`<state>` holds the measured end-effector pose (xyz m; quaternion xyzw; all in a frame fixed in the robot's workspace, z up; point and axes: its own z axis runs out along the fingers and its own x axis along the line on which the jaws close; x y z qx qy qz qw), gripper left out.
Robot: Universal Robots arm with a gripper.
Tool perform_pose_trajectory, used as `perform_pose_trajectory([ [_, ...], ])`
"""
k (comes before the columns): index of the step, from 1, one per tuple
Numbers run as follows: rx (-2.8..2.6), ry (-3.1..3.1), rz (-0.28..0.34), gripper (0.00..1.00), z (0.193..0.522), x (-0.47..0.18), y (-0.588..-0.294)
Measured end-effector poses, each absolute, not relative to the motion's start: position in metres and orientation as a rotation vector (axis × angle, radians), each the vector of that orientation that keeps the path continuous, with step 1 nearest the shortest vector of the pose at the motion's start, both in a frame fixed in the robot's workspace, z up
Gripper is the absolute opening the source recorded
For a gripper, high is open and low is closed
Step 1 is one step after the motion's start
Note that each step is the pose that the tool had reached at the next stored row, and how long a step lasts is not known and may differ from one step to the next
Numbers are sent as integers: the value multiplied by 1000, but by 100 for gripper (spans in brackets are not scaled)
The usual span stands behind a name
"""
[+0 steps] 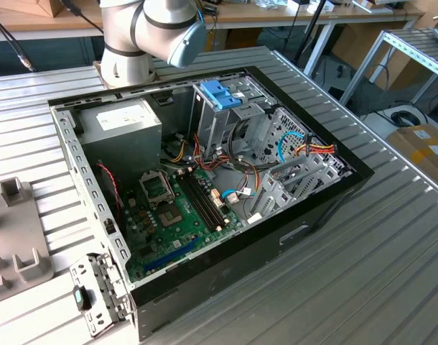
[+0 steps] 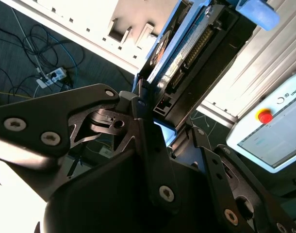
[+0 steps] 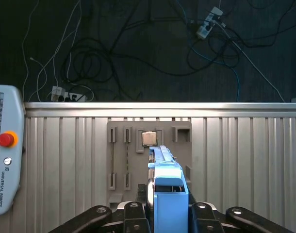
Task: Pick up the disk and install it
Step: 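Pick up the disk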
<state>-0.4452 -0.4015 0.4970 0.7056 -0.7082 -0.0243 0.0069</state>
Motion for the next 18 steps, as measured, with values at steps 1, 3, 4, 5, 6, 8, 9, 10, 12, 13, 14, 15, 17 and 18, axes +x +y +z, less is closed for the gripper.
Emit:
perform_pose_trajectory([
  [1,2207,-2215,-76,37,497,-445,-401],
  [3,2207,-2215,-76,37,497,-444,-401],
  [4,2207,-2215,-76,37,497,-443,-401],
  [5,2207,-2215,-76,37,497,-443,-401],
  [6,2207,-2215,-76,37,497,-442,-401],
  [8,2207,-2215,-76,37,497,-441,-401],
  [9,2207,-2215,-76,37,497,-441,-401],
  [10,2207,-2215,-76,37,497,-441,-401],
  [12,2207,-2215,-76,37,497,-440,-401],
  [13,2207,-2215,-76,37,497,-439,-401],
  [14,2207,-2215,-76,37,497,-439,-401],
  [15,2207,-2215,-76,37,497,-438,-401],
  [17,2207,-2215,-76,37,497,-437,-401],
  [18,2207,-2215,-76,37,497,-436,-401],
])
